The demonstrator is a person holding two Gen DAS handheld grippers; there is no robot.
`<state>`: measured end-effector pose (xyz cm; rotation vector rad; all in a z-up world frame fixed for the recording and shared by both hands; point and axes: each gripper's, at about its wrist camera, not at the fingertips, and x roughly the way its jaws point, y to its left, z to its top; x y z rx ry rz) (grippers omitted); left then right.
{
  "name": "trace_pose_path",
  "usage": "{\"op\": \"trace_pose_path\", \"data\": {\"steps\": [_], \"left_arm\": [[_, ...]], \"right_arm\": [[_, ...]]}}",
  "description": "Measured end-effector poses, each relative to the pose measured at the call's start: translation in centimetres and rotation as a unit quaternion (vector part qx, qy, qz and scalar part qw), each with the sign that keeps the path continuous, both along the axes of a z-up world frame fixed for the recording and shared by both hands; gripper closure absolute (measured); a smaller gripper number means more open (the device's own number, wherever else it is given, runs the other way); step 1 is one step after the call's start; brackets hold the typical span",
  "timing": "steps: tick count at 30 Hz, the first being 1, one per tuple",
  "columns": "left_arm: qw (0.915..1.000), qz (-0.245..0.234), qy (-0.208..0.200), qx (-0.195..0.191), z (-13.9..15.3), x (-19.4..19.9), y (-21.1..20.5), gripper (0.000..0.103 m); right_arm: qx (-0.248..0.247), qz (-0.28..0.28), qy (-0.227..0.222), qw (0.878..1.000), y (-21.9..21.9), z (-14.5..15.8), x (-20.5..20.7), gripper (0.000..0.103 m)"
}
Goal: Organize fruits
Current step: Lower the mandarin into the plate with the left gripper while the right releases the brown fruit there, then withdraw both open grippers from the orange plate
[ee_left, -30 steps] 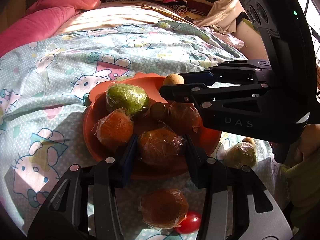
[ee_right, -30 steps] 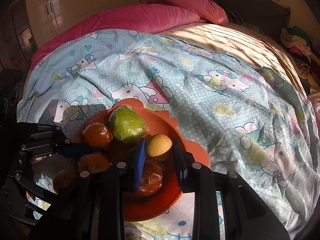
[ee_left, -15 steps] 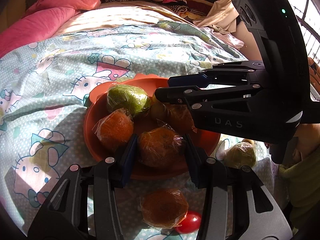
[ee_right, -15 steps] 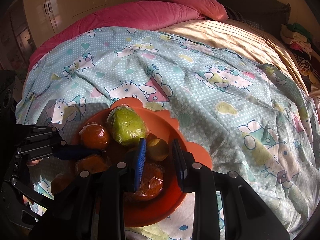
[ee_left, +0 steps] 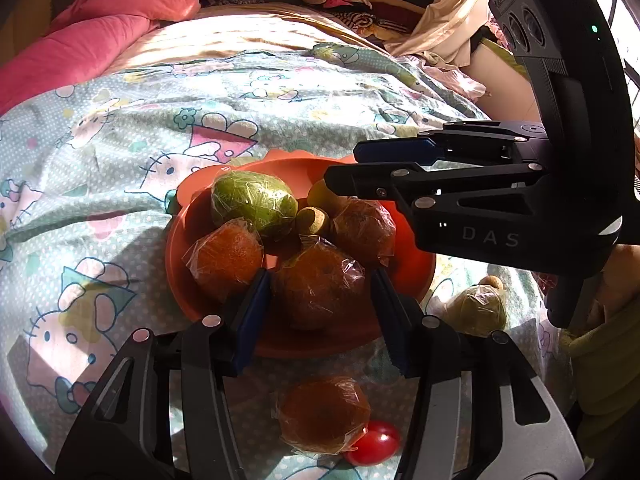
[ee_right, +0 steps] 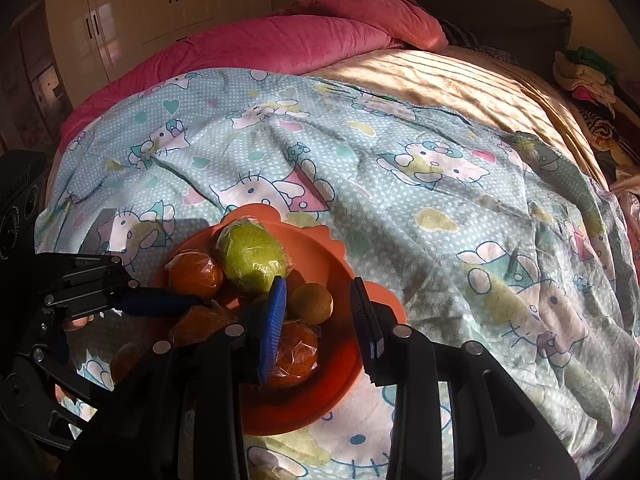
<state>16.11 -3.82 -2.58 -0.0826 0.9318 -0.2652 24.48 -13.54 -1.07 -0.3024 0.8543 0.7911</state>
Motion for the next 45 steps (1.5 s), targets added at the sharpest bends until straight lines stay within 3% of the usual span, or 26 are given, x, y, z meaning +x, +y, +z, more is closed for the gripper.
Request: {"op": "trace_pose_path", "data": {"steps": [27, 45], "left_arm": [[0.9994, 0.006, -0.032, -0.006, 2.6, -1.4, 0.2, 0.04], [0.9967, 0.044, -0.068, -0.008, 5.1, -2.6, 2.4, 0.019]], "right_arm": [[0.051, -0.041, -0.041, 0.997, -4.8, 3.3, -2.8, 0.044], [0.079, -0.046, -0.074, 0.993, -5.8, 5.8, -5.8, 0.03]]}}
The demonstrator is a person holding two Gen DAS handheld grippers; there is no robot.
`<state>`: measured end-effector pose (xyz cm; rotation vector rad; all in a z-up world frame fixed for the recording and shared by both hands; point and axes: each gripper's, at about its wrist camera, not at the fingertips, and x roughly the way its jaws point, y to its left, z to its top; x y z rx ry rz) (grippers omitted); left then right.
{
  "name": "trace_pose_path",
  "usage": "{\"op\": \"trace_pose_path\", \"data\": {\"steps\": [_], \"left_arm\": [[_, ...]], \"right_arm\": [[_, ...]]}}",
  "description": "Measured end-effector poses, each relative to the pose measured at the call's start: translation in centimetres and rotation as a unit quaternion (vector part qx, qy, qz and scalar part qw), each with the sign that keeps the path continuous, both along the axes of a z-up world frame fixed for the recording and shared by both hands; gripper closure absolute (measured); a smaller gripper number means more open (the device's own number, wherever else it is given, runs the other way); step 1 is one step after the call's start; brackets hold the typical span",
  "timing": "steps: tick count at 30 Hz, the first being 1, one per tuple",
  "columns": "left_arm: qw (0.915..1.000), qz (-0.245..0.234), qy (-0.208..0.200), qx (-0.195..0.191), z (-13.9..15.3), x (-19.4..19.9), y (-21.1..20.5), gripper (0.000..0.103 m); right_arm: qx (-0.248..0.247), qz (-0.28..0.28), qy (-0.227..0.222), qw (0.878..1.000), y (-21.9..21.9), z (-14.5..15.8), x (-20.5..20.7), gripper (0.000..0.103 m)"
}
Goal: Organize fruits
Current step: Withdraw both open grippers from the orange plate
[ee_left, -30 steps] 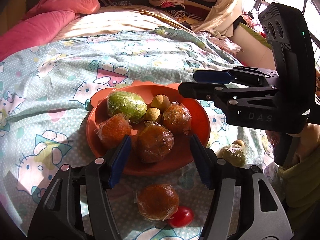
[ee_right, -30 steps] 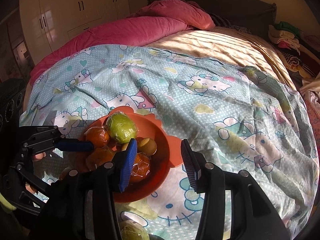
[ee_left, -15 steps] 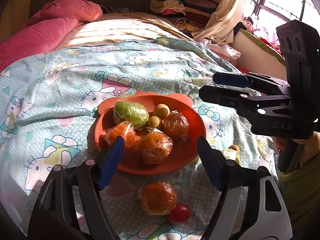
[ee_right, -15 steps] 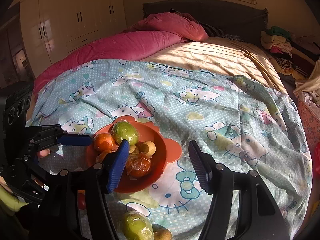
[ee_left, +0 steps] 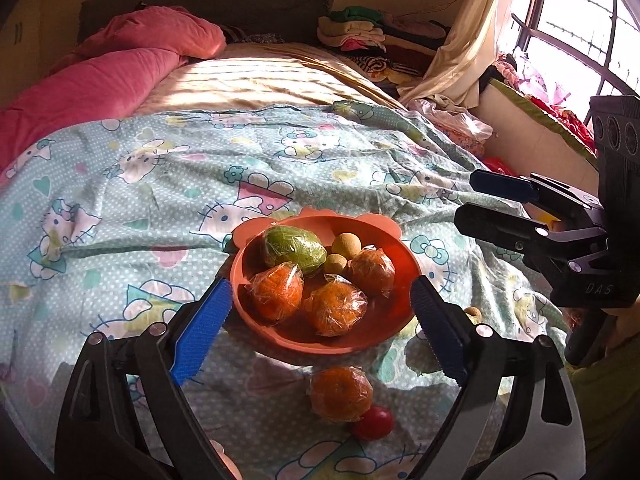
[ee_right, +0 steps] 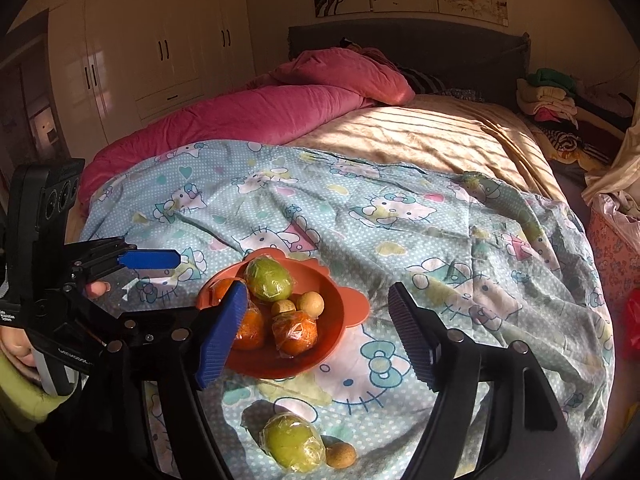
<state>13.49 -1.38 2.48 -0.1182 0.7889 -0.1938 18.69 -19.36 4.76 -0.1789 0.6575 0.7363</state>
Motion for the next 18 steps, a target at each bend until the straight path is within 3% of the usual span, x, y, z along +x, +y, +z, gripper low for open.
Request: {"op": "trace_pose_path", "data": {"steps": [8, 18], "left_arm": [[0.9999, 0.01, -0.005, -0.002, 0.4, -0.3, 0.5, 0.01], [0.9998, 0.017, -0.013, -0.003, 1.1, -1.0, 1.2, 0.01]], "right_arm": [[0.003, -0.006, -0.006, 1.0, -0.3, 0.3, -0.5, 0.022], [0.005, -0.016, -0.022, 1.0, -1.0, 1.1, -1.5, 0.016]]}}
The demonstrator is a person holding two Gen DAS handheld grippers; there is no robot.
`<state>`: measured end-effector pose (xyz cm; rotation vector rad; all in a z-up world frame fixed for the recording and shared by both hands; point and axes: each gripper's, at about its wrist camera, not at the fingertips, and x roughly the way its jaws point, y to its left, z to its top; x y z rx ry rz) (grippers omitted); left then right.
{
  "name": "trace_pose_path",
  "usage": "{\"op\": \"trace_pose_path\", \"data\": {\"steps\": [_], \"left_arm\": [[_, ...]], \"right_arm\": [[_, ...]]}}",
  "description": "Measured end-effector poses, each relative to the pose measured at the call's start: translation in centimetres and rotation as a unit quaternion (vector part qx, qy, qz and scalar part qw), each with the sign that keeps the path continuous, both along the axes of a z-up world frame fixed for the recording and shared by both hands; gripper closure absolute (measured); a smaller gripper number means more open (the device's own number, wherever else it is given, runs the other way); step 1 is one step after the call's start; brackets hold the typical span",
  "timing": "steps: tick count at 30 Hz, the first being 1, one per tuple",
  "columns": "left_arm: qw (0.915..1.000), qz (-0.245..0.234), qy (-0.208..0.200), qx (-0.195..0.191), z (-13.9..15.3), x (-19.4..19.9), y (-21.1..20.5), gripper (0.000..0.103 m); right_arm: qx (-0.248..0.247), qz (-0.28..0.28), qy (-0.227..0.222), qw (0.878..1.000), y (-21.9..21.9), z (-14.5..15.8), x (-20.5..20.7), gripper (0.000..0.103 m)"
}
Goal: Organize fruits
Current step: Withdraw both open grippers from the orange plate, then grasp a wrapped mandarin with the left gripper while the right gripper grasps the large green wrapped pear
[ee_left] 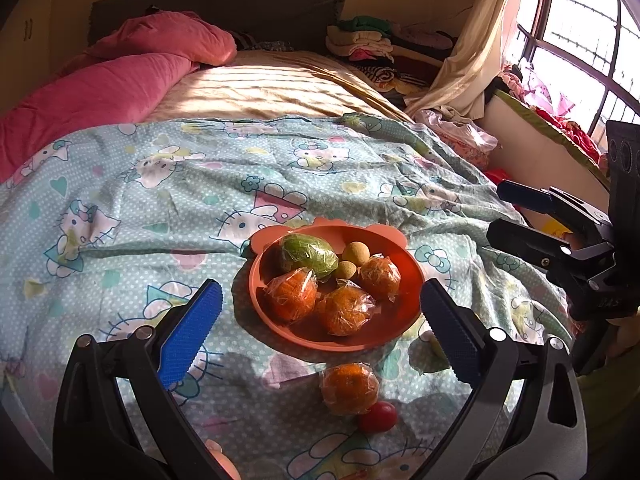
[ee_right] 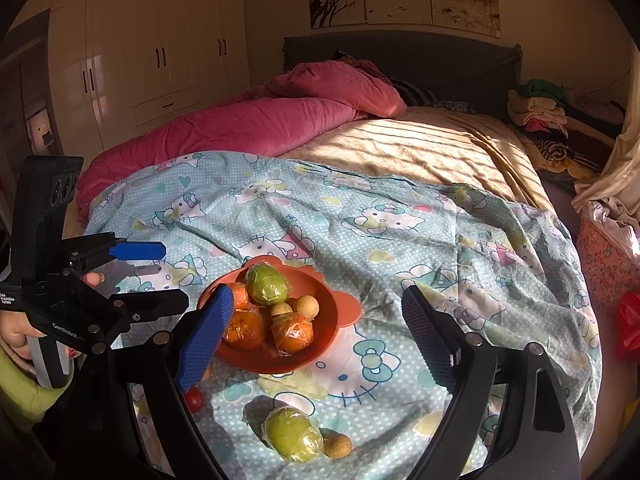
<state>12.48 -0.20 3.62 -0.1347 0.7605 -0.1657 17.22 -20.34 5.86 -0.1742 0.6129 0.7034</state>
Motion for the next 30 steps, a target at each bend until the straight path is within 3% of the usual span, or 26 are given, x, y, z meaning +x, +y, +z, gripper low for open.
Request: {"op": "trace_pose_path", "data": {"steps": [17, 30], "left_arm": [[0.9999, 0.011, -0.009, 0.002, 0.8, -1.4, 0.7, 0.01], [0.9999, -0.006, 0.003, 0.012, -0.3, -2.8, -0.6, 0.01]], "right_arm": [[-0.001, -0.001, -0.002, 1.0, -0.7, -0.2, -2.8, 0.011], [-0.027, -0.004, 0.018, 0.999, -1.5, -2.9, -5.6, 0.011]]}}
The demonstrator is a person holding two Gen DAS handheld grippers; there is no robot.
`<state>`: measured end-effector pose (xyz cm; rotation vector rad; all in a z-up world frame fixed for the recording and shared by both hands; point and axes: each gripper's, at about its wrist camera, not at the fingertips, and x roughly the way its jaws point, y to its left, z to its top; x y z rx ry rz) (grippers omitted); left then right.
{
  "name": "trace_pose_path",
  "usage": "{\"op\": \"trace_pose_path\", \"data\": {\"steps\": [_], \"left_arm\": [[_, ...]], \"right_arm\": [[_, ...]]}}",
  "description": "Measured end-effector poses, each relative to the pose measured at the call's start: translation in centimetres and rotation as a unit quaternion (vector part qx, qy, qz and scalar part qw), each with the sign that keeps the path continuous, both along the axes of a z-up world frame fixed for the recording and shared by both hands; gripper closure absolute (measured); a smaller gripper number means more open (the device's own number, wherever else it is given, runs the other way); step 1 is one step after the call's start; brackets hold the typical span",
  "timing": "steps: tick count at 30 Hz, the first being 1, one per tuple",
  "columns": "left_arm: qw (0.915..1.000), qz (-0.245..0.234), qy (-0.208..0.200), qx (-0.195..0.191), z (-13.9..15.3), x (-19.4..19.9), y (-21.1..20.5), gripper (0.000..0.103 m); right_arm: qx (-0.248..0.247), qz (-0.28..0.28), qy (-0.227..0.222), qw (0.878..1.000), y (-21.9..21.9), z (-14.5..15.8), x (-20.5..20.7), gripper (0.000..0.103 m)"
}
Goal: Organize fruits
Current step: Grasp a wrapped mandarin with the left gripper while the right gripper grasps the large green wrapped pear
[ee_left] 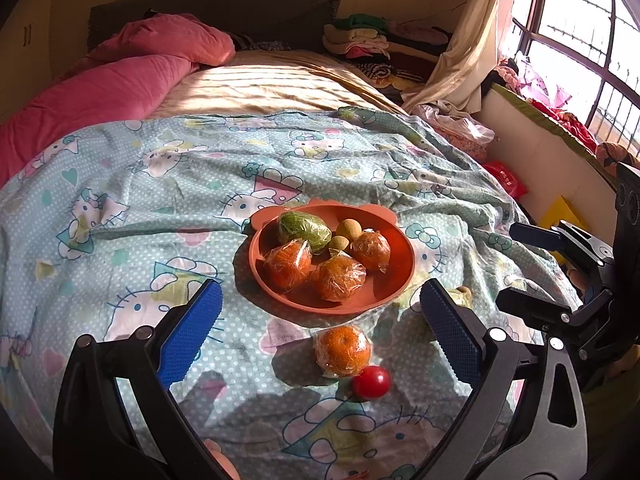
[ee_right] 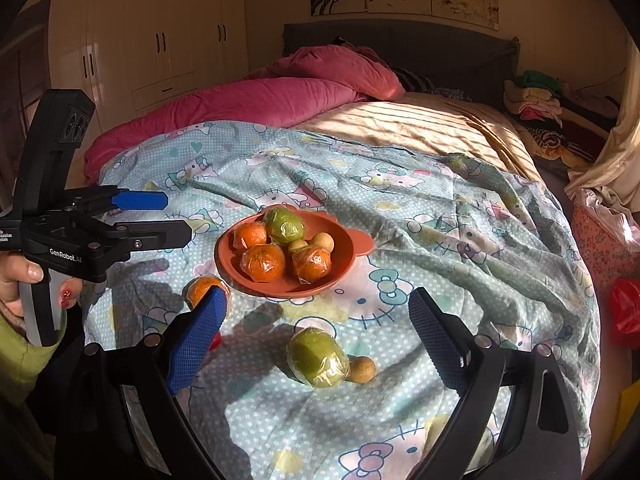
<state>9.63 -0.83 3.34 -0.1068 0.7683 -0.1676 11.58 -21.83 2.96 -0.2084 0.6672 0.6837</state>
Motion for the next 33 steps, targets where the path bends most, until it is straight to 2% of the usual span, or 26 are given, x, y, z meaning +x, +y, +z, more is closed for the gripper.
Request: {"op": "trace_pose_path", "data": {"steps": [23, 25, 27, 29, 33], "left_arm": [[0.9975, -0.017, 0.068, 0.009, -4.5, -0.5, -0.6, 0.01], [0.9971, -0.019, 0.073, 0.009, -4.9, -0.4, -0.7, 0.01], [0.9967, -0.019, 0.078, 0.009, -5.3, -0.3, -0.8, 0.01], [0.9965, -0.023, 0.08, 0.006, -5.5, -0.2, -0.9, 0.01], [0.9963, -0.03, 0.081, 0.0, -5.8, -0.2, -1.1, 0.019]], "right_arm": [[-0.028, -0.013, 0.082, 0.996, -0.7, -5.5, -0.8, 0.012], [-0.022, -0.016, 0.093, 0.995, -0.9, -5.9, -0.6, 0.014], [-0.019, -0.014, 0.105, 0.994, -0.9, -6.4, -0.4, 0.026], [-0.022, -0.012, 0.112, 0.993, -0.7, -6.8, -0.4, 0.03], [-0.022, -0.01, 0.114, 0.993, -0.5, -7.2, -0.2, 0.041]]}}
